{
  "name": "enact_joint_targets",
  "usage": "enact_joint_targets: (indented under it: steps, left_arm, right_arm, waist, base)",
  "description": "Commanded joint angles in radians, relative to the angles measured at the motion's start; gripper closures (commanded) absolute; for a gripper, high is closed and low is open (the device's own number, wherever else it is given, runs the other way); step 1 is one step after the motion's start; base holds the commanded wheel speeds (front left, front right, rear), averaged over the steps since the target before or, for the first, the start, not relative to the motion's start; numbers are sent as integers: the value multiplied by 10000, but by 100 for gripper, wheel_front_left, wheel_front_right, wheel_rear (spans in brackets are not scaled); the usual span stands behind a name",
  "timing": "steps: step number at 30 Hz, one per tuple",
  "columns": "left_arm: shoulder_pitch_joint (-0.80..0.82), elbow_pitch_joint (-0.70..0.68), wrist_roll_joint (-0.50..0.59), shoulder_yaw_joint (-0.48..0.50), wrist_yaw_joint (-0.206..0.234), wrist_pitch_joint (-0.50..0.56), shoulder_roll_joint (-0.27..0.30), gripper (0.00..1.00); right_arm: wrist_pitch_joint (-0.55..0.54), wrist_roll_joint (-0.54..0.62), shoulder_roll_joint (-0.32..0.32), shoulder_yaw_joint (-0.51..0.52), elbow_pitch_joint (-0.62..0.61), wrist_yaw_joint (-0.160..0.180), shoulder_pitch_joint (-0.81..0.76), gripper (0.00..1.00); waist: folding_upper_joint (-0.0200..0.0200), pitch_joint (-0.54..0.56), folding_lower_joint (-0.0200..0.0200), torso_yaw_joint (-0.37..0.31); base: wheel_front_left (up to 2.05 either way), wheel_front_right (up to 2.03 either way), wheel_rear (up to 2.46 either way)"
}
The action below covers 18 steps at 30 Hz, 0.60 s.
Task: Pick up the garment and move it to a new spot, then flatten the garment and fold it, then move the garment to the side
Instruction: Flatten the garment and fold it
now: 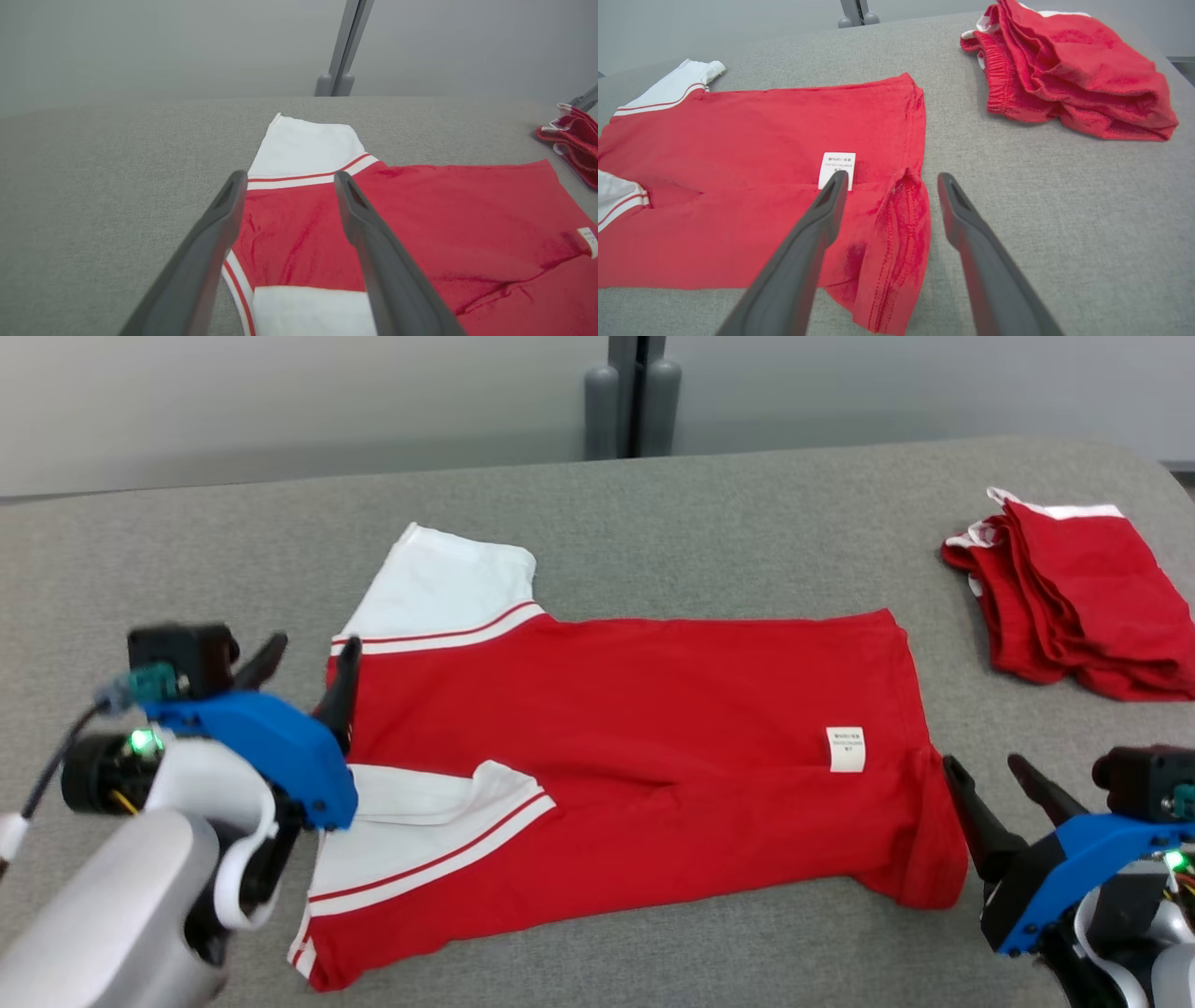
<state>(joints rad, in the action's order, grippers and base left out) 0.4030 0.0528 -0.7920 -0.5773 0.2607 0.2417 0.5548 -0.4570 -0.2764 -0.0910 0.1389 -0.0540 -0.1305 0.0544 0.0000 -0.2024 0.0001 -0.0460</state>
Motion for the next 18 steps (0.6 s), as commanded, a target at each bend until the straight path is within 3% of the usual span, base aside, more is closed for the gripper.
enact_joint_targets:
  steps: [1, 12, 18]
  left_arm:
    - [661, 126, 126, -12, -159, 218, 56, 0]
    - [4451, 2482, 462, -264, -1345, 2289, 455, 0]
    - [5510, 3419, 504, -234, -1583, 3325, 1030, 0]
  right_arm:
    - [-62, 69, -48, -104, -210, -5, 299, 0]
    - [-10, -87, -163, -1433, -585, -5, 2194, 0]
    - [293, -260, -272, -1890, -365, -5, 2931, 0]
  waist:
    - [0, -185, -1, -129]
    - [0, -2108, -1, -1453]
    - [0, -2947, -1, -2124]
  base:
    - [0, 0, 0]
    - [0, 0, 0]
    - [0, 0, 0]
